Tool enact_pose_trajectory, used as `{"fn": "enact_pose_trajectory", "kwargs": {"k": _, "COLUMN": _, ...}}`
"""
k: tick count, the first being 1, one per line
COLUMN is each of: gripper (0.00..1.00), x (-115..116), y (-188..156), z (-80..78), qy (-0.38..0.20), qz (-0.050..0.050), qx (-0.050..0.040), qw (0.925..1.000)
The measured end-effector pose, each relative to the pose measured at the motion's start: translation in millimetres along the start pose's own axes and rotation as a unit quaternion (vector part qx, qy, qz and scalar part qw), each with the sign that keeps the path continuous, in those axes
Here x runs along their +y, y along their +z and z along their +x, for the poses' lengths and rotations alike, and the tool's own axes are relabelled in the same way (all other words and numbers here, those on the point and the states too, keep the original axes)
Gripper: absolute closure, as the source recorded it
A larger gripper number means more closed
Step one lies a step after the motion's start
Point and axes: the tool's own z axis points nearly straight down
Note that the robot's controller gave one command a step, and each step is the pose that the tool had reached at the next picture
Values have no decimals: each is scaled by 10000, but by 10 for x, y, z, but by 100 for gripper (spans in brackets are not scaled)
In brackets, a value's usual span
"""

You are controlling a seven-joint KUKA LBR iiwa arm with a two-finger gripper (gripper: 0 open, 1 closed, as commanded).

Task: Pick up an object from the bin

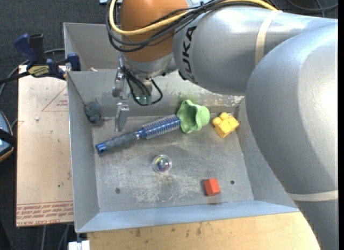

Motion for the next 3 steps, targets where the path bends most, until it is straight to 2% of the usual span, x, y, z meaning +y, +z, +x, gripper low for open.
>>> {"fn": "enact_pose_trajectory", "kwargs": {"k": 1, "gripper": 0, "x": -463, "y": 1335, "z": 423, "qy": -741, "qz": -10, "qx": -58, "qw": 9972}}
{"fn": "enact_pose_trajectory", "kwargs": {"k": 2, "gripper": 100, "x": -449, "y": 1307, "z": 408, "qy": -744, "qz": -20, "qx": -83, "qw": 9972}}
{"fn": "enact_pose_trajectory", "kwargs": {"k": 3, "gripper": 100, "x": -481, "y": -186, "z": 421, "qy": -787, "qz": -8, "qx": -81, "qw": 9969}}
